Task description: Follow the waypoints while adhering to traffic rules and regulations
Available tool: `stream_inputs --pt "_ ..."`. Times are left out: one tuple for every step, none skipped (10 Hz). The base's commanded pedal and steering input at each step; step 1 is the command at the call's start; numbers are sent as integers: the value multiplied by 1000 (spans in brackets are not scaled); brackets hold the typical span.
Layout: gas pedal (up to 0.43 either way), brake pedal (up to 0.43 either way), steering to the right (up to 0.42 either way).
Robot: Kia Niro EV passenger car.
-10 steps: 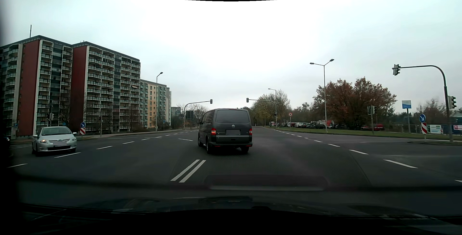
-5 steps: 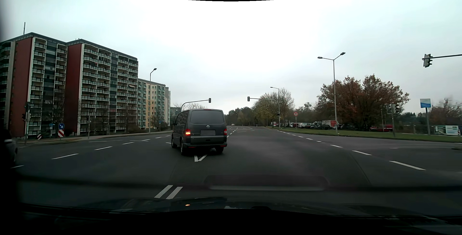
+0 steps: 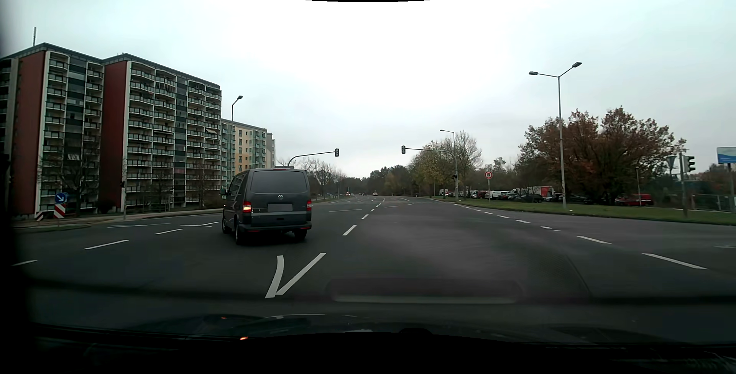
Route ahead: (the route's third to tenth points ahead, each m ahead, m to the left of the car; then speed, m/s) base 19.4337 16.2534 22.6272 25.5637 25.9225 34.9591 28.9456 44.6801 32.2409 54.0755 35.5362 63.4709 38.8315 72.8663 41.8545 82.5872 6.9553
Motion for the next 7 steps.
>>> stream_inputs --pt "157 0 -70" --pt "150 0 -81" --pt "150 0 -93" --pt "150 0 -109" --pt "150 0 -123" --pt "150 0 -138" --pt "150 0 -154"
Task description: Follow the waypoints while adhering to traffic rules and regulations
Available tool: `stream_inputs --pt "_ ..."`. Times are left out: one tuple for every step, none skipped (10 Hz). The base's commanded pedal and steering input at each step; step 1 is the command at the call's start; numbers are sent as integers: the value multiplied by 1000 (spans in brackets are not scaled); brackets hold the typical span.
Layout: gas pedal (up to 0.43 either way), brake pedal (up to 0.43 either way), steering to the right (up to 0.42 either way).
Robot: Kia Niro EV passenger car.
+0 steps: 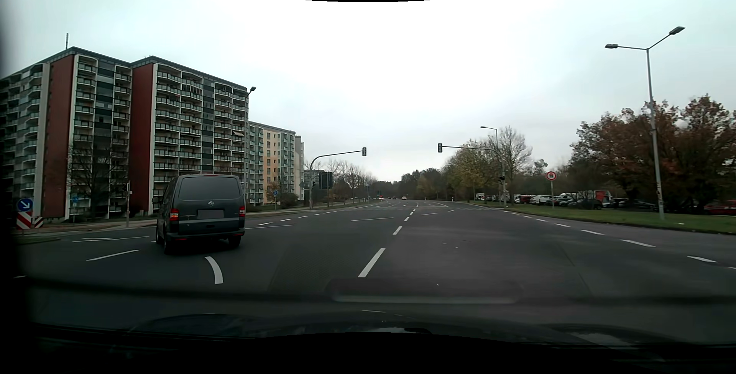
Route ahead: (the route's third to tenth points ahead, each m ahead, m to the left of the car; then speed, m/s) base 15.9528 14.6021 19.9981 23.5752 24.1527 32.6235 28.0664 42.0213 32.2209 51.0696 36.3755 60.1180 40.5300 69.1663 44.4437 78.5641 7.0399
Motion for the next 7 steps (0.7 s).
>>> stream_inputs --pt "150 0 -168" --pt "138 0 -184" --pt "138 0 -195" --pt "130 0 -209" --pt "118 0 -220" --pt "118 0 -230" --pt "110 0 -238"
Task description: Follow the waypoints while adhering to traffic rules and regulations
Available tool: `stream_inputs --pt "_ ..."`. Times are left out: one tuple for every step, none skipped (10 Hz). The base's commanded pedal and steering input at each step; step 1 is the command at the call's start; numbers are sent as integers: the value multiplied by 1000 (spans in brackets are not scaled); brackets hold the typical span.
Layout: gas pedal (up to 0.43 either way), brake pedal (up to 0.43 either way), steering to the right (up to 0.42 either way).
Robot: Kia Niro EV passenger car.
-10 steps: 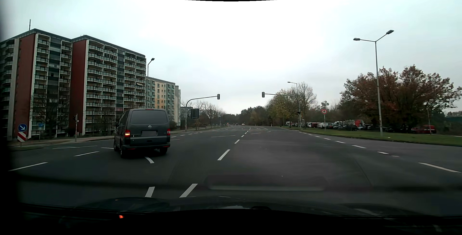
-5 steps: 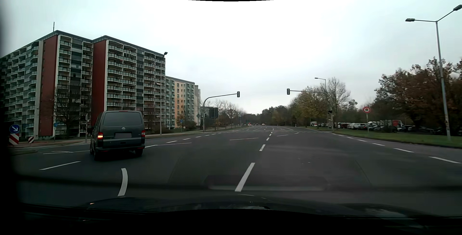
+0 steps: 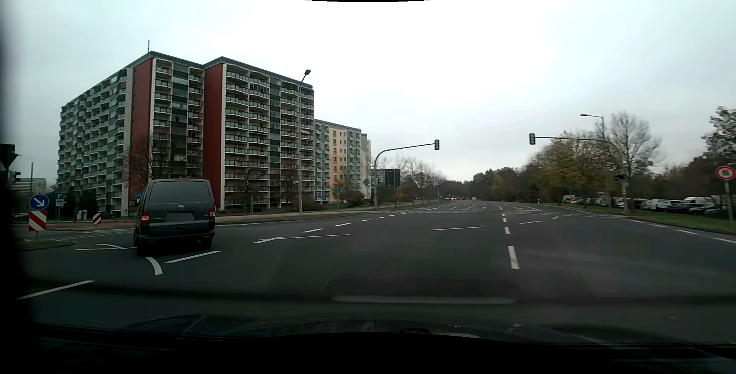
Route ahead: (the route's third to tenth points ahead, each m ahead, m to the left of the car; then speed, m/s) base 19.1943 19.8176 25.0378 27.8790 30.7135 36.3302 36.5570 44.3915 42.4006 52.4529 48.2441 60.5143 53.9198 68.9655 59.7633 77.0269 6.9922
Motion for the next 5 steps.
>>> stream_inputs --pt "110 0 -245" --pt "110 0 -253" --pt "110 0 -258" --pt "110 0 -265" --pt "110 0 -272"
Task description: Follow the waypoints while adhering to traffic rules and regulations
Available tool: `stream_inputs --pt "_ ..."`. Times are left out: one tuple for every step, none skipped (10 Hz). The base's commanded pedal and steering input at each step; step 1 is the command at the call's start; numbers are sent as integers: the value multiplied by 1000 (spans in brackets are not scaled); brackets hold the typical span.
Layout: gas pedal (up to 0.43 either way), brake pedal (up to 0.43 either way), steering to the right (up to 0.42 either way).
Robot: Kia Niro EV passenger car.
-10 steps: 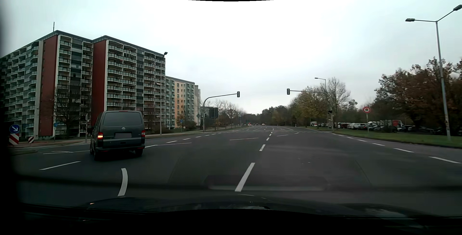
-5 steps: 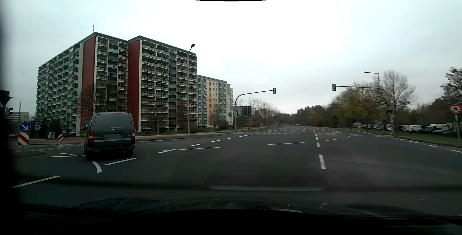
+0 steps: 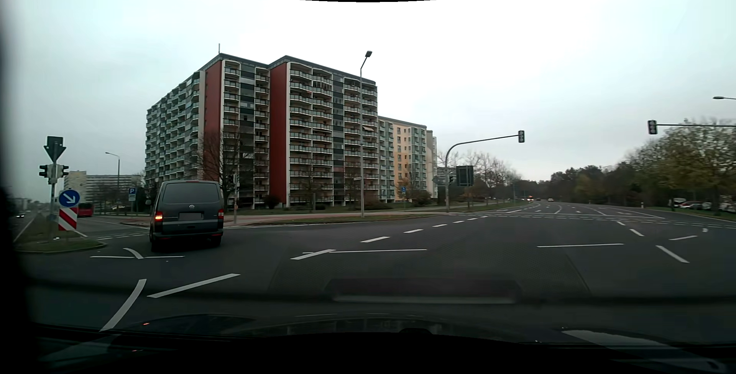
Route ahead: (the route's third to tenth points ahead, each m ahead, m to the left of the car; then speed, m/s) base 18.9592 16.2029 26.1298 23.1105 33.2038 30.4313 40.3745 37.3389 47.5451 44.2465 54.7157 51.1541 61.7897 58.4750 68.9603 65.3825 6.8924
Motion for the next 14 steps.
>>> stream_inputs --pt "110 0 -276" --pt "110 0 -281" --pt "110 0 -284" --pt "118 0 -284" --pt "118 0 -284" --pt "118 0 -284" --pt "130 0 -284" --pt "157 0 -284" --pt "169 0 -283" --pt "177 0 -275" --pt "177 0 -266" --pt "177 0 -256" --pt "189 0 -242" --pt "189 0 -228"
